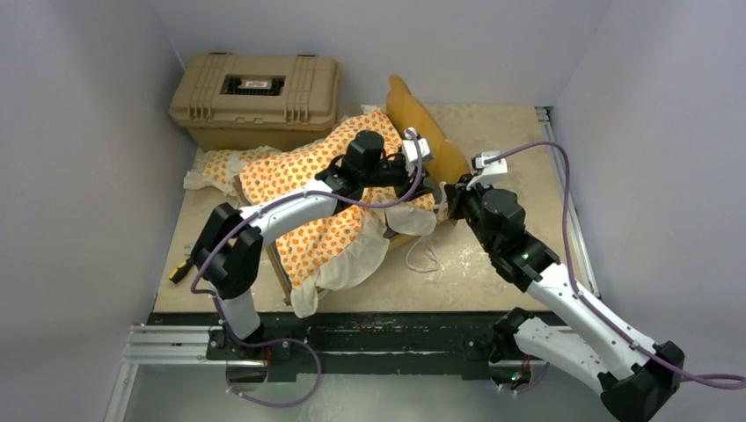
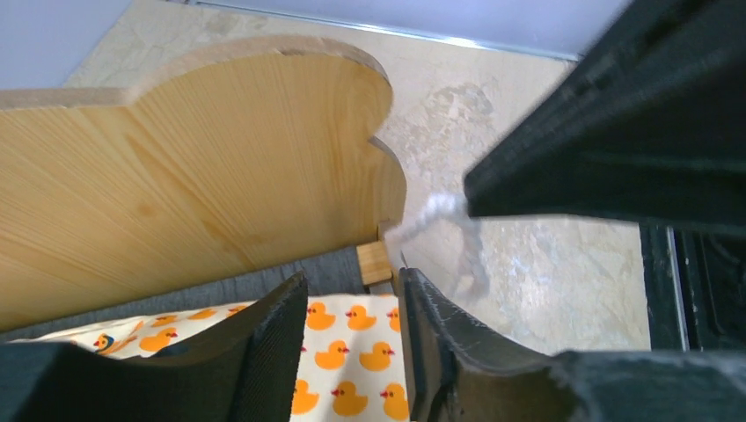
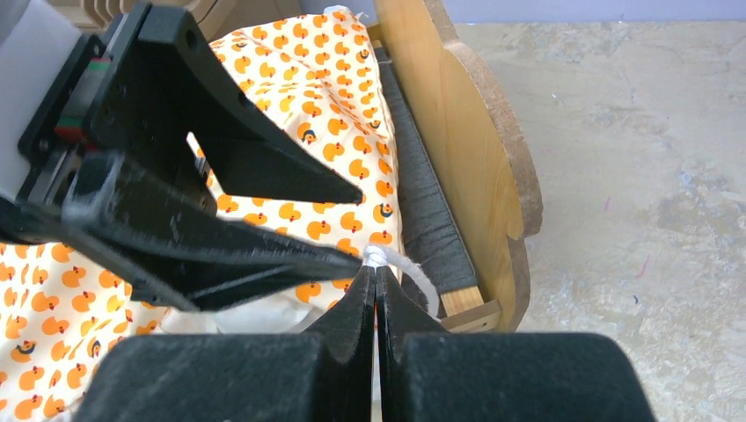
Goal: Set up the pet bed
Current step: Cross the ropes on the bed frame.
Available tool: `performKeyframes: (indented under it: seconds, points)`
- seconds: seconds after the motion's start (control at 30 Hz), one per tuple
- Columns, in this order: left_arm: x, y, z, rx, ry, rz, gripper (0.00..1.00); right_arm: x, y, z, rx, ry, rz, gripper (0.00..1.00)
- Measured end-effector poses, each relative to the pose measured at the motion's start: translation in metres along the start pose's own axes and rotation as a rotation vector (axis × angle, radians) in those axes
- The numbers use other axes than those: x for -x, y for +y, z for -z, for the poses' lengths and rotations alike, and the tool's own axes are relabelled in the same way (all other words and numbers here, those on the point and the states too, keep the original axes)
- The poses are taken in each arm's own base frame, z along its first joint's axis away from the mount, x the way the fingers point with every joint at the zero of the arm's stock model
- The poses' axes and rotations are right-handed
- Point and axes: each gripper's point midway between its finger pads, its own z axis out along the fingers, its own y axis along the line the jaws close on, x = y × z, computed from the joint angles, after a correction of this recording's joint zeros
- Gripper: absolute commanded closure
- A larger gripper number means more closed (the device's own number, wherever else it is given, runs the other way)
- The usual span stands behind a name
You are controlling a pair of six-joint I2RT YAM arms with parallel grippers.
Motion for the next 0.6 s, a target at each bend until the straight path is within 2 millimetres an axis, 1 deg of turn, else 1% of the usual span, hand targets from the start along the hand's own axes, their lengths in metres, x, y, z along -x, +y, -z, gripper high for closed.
performKeyframes:
  seconds: [0.1,0.2,0.3,0.47,0.53,0.6]
  points:
    - [-0.008,-0.007,0.006,-0.022,-0.005,-0.055,0.55,0.001,0.0,0.0,0.001,-0.002,0.011,1.0]
    - [-0.01,-0.011,0.009,-0.045,-0.023,-0.121,0.56,0.001,-0.001,0.0,0.001,-0.003,0.026,1.0]
    - [-0.004,-0.015,0.008,-0.079,-0.052,-0.182,0.57,0.001,0.0,0.001,0.009,-0.001,0.042,1.0]
    - [0.013,-0.021,0.003,-0.135,-0.119,-0.248,0.62,0.002,0.005,0.001,0.045,-0.006,0.061,1.0]
    - [0.016,-0.021,-0.001,-0.151,-0.137,-0.265,0.63,0.003,0.007,0.001,0.056,-0.009,0.066,1.0]
    - [0.015,-0.021,-0.005,-0.168,-0.144,-0.275,0.65,0.004,0.008,0.001,0.061,-0.013,0.069,1.0]
